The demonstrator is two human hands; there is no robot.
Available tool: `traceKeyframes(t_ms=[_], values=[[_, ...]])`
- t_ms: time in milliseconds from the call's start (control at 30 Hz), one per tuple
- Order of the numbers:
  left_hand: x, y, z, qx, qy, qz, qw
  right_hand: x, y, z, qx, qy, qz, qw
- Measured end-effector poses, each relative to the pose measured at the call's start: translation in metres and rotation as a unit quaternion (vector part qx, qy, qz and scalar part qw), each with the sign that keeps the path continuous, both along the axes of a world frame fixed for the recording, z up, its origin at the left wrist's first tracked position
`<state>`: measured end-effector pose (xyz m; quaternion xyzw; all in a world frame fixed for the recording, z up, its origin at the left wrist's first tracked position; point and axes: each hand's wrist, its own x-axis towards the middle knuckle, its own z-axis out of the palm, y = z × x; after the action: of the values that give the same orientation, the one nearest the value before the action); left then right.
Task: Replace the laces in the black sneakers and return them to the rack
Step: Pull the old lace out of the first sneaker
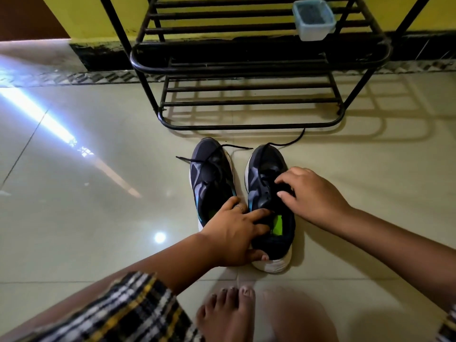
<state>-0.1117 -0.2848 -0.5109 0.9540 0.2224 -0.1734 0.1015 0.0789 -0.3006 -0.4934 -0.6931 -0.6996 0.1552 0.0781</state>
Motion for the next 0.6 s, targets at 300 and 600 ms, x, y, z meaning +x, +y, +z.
traceKeyframes(t_ms=[300,600], values=[[0.0,0.0,-0.003,-0.003,-0.012,0.0,1.0,0.008,0.012,0.002,-0.008,0.098,-0.093,0.991],[0.0,0.001,-0.005,-0.005,-0.018,0.002,1.0,0.016,0.014,0.015,0.111,0.178,-0.116,0.971]])
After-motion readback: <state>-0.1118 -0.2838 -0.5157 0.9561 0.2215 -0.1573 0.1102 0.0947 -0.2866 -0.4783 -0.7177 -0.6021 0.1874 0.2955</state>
